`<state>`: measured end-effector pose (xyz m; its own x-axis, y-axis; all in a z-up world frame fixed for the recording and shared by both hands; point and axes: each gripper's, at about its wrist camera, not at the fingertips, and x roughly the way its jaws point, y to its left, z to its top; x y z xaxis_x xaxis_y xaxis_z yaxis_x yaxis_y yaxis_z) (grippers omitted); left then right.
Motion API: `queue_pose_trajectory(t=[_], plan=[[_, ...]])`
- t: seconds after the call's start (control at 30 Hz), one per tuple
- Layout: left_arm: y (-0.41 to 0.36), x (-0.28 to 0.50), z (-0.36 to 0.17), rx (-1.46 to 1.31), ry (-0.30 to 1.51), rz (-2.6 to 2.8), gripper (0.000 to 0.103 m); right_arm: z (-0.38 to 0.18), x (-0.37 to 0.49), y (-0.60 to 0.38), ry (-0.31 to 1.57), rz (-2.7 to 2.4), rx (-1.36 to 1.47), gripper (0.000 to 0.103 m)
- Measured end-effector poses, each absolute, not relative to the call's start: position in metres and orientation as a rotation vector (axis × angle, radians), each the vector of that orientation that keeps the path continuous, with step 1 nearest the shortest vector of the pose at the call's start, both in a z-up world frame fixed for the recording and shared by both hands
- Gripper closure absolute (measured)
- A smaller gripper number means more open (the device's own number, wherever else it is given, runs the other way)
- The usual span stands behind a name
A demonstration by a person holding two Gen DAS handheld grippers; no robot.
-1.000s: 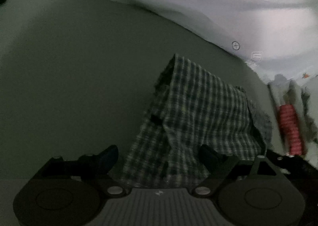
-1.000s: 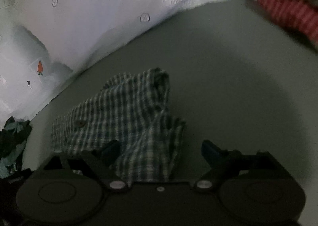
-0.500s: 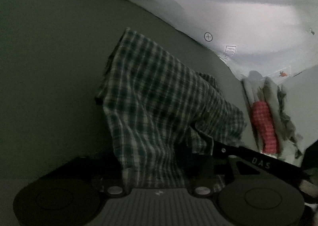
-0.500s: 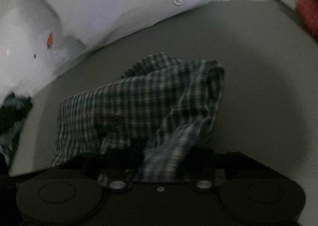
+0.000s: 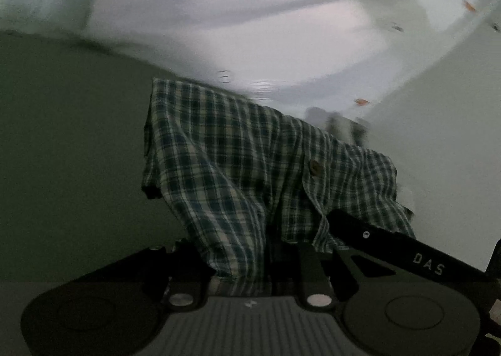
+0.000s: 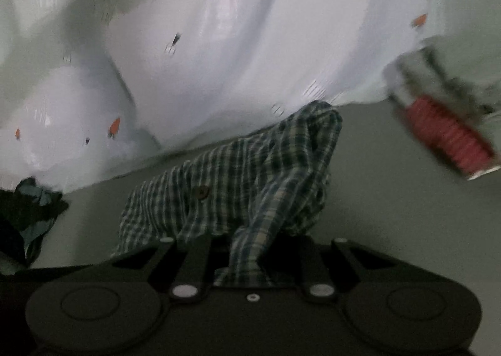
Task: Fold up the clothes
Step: 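Lift the shirt bundle with both grippers and carry it toward the clothes stack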
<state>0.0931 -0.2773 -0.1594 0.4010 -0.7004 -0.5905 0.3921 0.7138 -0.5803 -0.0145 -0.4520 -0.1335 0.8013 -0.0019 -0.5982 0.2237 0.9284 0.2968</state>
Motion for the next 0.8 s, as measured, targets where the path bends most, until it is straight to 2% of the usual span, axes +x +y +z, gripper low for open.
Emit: queue_pose_trajectory(t=[0.5, 0.8], plan=[[-0.406, 0.015, -0.116, -0.244, 0.782, -0.913, 0.082, -0.089, -0.11, -0.546, 0.476, -0.299, 0.281, 0.088], [-0.534, -0.013, -0.096, -0.27, 0.645, -0.861, 0.082, -0.067, -0.134, -0.663, 0.35, -0.205, 0.201, 0.088]])
